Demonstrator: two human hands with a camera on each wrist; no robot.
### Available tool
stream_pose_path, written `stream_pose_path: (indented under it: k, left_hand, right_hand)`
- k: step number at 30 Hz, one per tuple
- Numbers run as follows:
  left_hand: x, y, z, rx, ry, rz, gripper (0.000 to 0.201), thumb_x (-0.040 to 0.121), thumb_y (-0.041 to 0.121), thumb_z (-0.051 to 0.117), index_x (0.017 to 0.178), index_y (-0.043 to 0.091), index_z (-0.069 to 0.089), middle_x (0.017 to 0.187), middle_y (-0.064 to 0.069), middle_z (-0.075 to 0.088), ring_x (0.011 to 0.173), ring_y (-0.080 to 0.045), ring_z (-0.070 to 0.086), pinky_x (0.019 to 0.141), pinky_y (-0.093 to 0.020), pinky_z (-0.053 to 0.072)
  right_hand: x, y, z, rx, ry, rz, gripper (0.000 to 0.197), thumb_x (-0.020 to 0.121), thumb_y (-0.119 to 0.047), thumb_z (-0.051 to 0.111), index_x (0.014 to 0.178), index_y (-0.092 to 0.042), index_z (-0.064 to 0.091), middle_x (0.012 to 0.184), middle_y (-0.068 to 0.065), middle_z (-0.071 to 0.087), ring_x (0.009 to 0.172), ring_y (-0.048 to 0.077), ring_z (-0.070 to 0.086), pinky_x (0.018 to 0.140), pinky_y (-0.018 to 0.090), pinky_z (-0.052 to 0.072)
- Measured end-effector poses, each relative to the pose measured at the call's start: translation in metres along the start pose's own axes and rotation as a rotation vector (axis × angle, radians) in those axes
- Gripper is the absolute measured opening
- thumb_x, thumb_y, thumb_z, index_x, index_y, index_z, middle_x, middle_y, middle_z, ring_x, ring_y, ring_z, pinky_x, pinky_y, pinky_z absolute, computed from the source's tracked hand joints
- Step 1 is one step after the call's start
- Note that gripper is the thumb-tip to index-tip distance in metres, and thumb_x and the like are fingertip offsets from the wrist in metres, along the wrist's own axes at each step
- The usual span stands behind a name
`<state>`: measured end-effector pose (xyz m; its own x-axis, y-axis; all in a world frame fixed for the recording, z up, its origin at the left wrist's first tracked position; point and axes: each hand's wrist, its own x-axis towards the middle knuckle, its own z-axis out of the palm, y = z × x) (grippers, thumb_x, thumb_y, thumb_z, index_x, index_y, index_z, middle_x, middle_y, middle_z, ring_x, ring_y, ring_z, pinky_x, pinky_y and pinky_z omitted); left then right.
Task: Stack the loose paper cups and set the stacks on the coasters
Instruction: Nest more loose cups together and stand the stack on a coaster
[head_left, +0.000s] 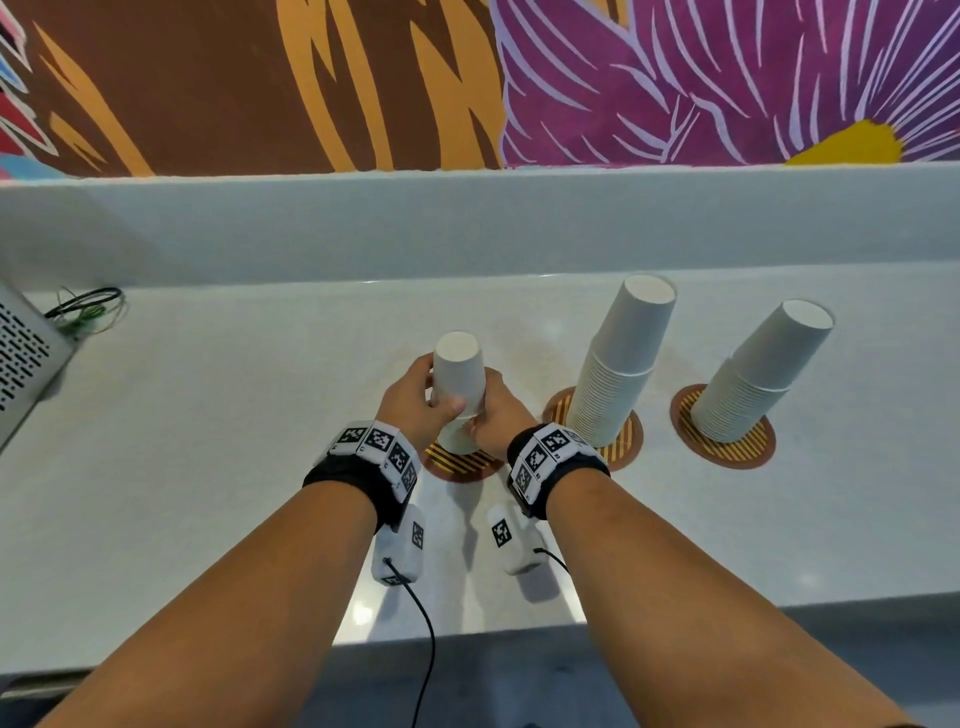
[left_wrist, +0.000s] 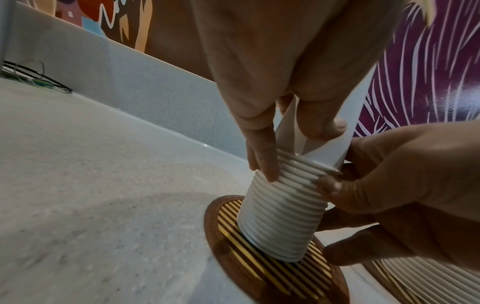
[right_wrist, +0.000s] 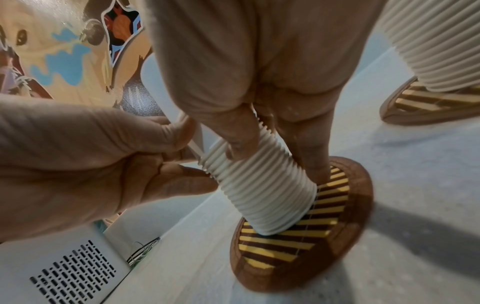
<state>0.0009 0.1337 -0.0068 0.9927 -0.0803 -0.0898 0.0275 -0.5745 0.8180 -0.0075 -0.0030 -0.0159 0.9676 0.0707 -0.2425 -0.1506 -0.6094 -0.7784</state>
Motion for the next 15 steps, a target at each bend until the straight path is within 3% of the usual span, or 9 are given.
stream_pose_path:
  k: [9,15]
  left_hand:
    - [-0.002,-0.003,0.004,0.035,0.002,-0.007,0.060,0.085,0.021,0.070,0.139,0.021,0.042,0.132,-0.005,0.057,0.116,-0.027,0.058,0.091,-0.033,0.044]
    - [-0.010,-0.008,0.011,0.087,-0.053,-0.032,0.064,0.083,0.020,0.071,0.139,0.020,0.040,0.131,-0.005,0.058,0.116,-0.026,0.058,0.093,-0.034,0.045]
  right_hand:
    - [0.004,0.008,0.005,0.016,0.013,-0.013,0.065,0.087,-0.017,0.061,0.142,-0.019,0.026,0.134,0.009,0.049,0.122,0.029,0.049,0.101,0.045,0.043]
    - [0.000,0.011,0.008,-0.012,0.025,-0.030,0.063,0.087,-0.017,0.062,0.141,-0.022,0.031,0.135,0.006,0.050,0.122,0.026,0.049,0.098,0.038,0.041]
